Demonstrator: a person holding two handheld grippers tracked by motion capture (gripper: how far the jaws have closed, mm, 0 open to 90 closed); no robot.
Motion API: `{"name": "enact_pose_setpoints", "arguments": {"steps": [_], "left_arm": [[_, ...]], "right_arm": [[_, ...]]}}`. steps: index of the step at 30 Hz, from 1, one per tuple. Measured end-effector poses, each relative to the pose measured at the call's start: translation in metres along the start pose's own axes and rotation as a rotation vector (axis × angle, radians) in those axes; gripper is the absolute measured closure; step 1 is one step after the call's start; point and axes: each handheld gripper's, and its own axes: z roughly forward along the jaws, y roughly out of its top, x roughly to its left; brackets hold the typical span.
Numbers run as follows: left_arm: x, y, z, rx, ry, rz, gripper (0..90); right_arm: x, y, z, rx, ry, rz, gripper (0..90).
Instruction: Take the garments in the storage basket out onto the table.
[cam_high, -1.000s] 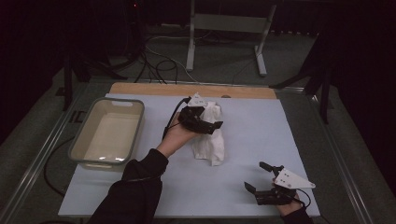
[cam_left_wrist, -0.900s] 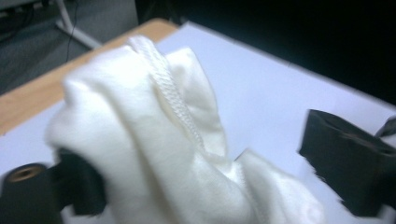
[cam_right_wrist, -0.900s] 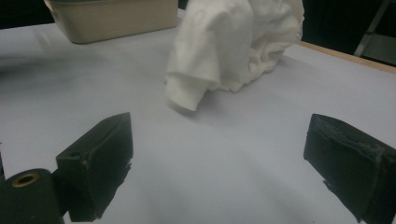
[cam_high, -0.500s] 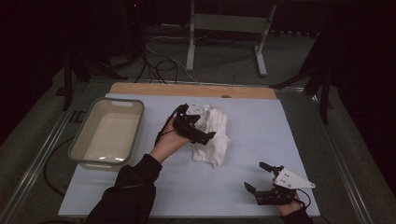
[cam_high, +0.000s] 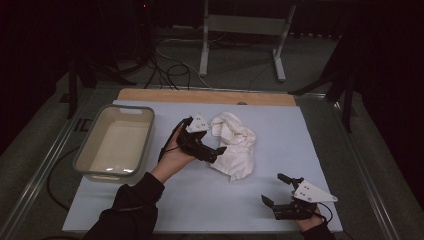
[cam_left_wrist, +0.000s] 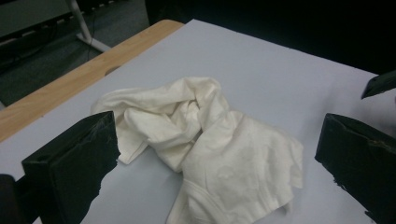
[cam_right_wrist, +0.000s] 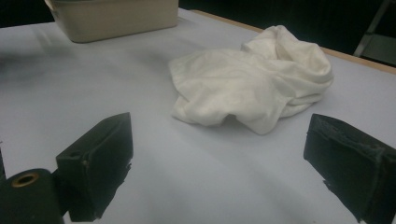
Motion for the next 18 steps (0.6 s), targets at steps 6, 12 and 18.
{"name": "enact_pose_setpoints", "arguments": {"steps": [6,12,18], "left_arm": [[-0.002,0.004,-0.006,-0.014,-0.018,0.003,0.4],[0.002,0.001,-0.011,-0.024,-0.062,-0.018,0.3],[0.006,-0.007,-0.027,-0.036,-0.077,-0.03,0.4]], "right_arm": [[0.0,0.0,0.0,0.0,0.003,0.003,8.3],[0.0,0.0,0.0,-0.003,0.002,0.004,8.3],[0.0,0.0,0.0,0.0,0.0,0.003,8.3]]}}
